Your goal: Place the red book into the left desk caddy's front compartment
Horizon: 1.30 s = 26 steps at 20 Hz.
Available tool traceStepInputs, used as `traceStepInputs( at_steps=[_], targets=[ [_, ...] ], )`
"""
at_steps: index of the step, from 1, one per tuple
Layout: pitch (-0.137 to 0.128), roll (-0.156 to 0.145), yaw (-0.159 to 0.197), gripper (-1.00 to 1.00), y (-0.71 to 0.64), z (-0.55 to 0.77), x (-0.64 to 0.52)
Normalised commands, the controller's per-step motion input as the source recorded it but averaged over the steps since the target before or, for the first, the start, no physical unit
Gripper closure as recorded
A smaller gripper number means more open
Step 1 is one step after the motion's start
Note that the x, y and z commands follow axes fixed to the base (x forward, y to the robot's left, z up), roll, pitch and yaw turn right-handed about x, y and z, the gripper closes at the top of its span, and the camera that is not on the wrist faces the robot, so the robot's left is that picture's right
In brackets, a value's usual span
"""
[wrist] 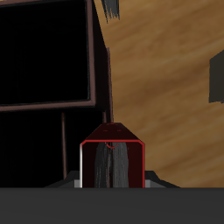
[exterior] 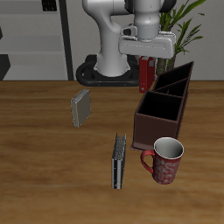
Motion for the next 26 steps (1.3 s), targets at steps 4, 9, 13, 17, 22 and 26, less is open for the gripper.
traceStepInputs(
  at_steps=[4, 9, 13, 17, 22, 26],
  targets=[
    [0.003, 0.034, -0.026, 1.00, 0.17, 0.02, 0.06],
    [0.013, 0.015, -0.020, 1.00, 0.13, -0.02, 0.11],
    [0.013, 0.021, 0.000, 1.00, 0.13, -0.05, 0.10],
    [0.011, 0.025, -0.013, 1.00, 0.07, -0.04, 0.05],
    [0.019, 0.013, 0.009, 1.00, 0.11, -0.13, 0.07],
    [0.023, 0.009, 0.006, 1.00, 0.03, -0.20, 0.04]
  ],
)
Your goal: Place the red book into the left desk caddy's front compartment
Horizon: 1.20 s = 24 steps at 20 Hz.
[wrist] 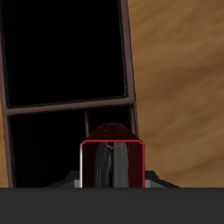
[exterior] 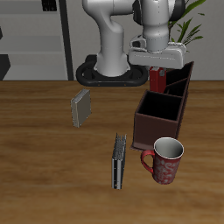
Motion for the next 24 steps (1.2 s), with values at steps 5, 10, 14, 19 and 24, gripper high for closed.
traceStepInputs(
  at_steps=[5, 10, 14, 19, 24],
  targets=[
    [0.006, 0.007, 0.001, 1.00, 0.07, -0.14, 0.01],
    [0.013, 0.018, 0.009, 1.00, 0.07, -0.14, -0.02],
    [0.013, 0.003, 0.014, 1.00, 0.02, -0.15, 0.02],
    [0.018, -0.008, 0.009, 1.00, 0.00, -0.14, 0.05],
    [0.034, -0.005, 0.007, 1.00, -0.01, -0.21, 0.07]
  ],
)
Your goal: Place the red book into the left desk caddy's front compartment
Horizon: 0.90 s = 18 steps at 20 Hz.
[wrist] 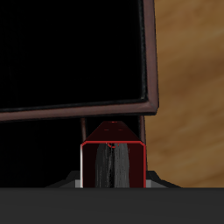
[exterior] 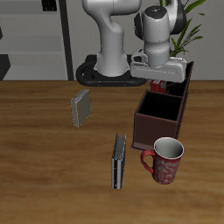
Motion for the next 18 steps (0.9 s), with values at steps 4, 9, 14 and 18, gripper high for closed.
traceStepInputs(
  at_steps=[4, 9, 14, 18],
  targets=[
    [0.039, -0.004, 0.006, 1.00, 0.03, -0.27, 0.06],
    [0.081, 0.025, -0.016, 1.00, 0.07, -0.42, -0.01],
    [0.047, 0.046, -0.006, -1.00, 0.06, -0.17, -0.07],
    [-0.002, -0.015, -0.020, -1.00, -0.12, 0.16, -0.01]
  ],
)
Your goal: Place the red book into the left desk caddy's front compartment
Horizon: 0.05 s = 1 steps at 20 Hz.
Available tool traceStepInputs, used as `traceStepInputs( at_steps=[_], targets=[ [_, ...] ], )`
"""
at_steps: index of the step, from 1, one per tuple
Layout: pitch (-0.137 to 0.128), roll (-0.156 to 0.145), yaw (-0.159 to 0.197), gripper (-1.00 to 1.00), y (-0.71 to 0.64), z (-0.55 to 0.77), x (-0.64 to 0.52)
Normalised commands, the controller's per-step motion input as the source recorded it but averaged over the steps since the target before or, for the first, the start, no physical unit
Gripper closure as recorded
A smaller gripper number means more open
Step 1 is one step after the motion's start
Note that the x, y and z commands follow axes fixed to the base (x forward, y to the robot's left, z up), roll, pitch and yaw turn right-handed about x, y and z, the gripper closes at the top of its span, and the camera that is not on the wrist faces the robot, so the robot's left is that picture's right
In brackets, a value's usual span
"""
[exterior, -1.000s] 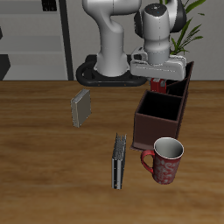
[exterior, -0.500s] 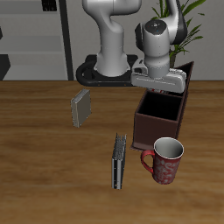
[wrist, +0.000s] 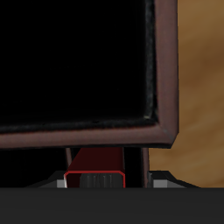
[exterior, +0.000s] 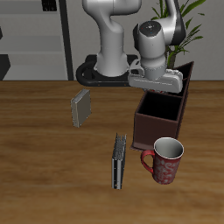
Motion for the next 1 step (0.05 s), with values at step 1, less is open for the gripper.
traceStepInputs(
  at_steps=[1],
  targets=[
    [-0.023, 0.043, -0.025, -1.00, -0.04, 0.20, -0.08]
  ],
)
